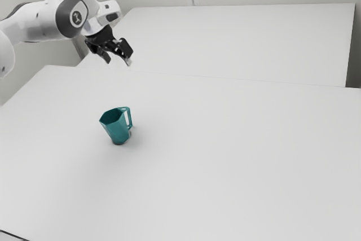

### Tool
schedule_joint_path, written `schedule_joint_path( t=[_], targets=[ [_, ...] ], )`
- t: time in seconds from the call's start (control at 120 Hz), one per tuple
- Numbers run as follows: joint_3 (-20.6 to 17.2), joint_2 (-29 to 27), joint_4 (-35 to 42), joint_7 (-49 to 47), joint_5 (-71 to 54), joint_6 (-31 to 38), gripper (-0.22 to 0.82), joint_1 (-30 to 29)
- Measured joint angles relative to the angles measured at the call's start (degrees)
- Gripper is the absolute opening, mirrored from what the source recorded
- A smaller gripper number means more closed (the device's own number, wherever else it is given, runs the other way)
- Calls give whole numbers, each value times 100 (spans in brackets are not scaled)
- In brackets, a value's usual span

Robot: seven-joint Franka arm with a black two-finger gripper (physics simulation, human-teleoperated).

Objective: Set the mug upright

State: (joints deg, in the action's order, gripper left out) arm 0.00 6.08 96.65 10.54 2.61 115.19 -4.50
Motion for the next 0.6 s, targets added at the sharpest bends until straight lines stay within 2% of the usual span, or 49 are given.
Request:
schedule_joint_path(
  t=[0.117, 0.258, 0.6],
  targets=[
    [5, 89, -755, 38, -42, -758, 58, -61],
    [6, 53, -995, 80, -58, -1398, 59, -55],
    [42, 42, -1048, 220, -3, -1917, 60, -64]
  ],
)
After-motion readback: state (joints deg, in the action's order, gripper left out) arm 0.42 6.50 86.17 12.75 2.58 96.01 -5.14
